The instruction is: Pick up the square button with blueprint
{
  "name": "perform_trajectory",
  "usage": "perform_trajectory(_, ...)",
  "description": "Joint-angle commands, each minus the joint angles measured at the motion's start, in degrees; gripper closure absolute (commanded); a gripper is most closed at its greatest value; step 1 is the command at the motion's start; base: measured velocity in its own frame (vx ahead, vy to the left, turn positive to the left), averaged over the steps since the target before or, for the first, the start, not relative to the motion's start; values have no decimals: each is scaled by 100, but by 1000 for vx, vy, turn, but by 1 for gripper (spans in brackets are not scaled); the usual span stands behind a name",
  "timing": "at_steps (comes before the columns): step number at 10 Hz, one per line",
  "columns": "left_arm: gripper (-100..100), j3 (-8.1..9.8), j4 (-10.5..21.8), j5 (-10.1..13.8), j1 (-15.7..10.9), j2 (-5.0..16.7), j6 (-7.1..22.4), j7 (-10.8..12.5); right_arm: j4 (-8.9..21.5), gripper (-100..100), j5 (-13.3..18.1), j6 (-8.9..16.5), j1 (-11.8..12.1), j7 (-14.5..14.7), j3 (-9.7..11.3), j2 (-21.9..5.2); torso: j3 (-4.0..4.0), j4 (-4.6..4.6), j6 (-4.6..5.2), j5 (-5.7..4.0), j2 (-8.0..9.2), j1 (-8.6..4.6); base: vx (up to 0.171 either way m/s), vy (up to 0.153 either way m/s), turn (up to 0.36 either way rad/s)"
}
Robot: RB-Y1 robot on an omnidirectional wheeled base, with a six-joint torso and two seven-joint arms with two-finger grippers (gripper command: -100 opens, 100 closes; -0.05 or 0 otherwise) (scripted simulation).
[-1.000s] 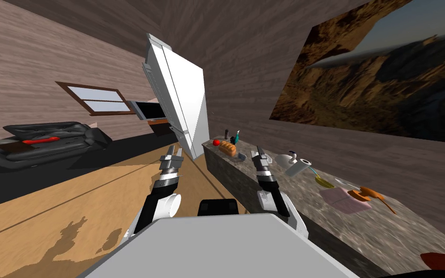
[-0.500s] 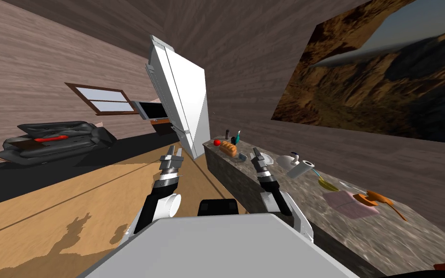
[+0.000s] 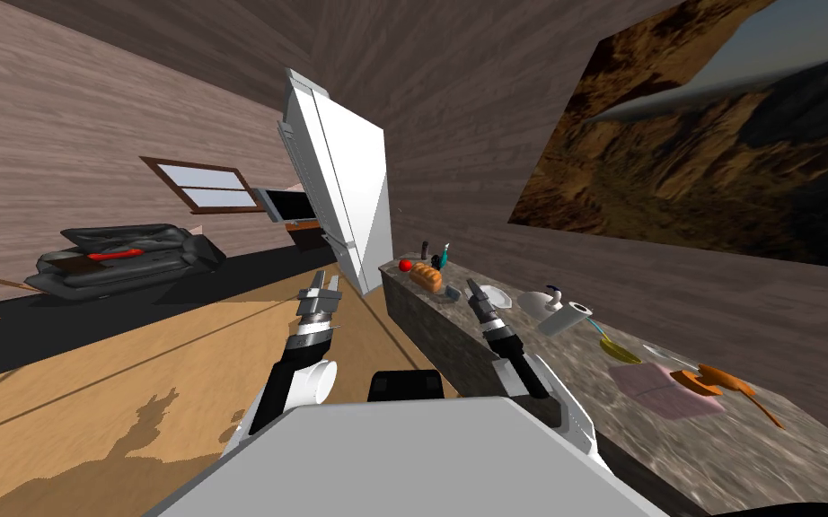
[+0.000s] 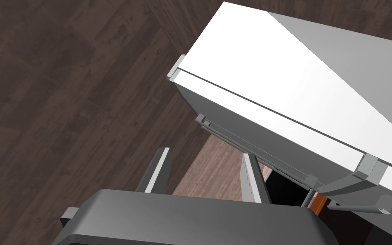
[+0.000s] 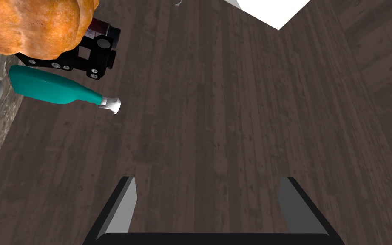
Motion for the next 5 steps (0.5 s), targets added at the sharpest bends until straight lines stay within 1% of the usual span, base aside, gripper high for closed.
perform_trajectory(1,0,0,0,0,0,0,0,0,152,-100,129,71,-10,-70,8,-286,0,0,0,0,0,0,4,-22,87)
perform_trajectory(2,0,0,0,0,0,0,0,0,152,-100,129,71,-10,-70,8,-414,0,0,0,-1,0,-3,3,-19,30)
perform_trajectory(3,0,0,0,0,0,0,0,0,248,-100,216,117,-14,-114,16,-606,0,0,2,0,0,-2,3,-12,54)
perform_trajectory(4,0,0,0,0,0,0,0,0,248,-100,216,117,-14,-114,16,-676,0,0,0,0,0,0,3,-9,33)
perform_trajectory(5,0,0,0,0,0,0,0,0,347,-100,302,157,-16,-156,25,-900,0,0,2,0,1,2,4,-9,67)
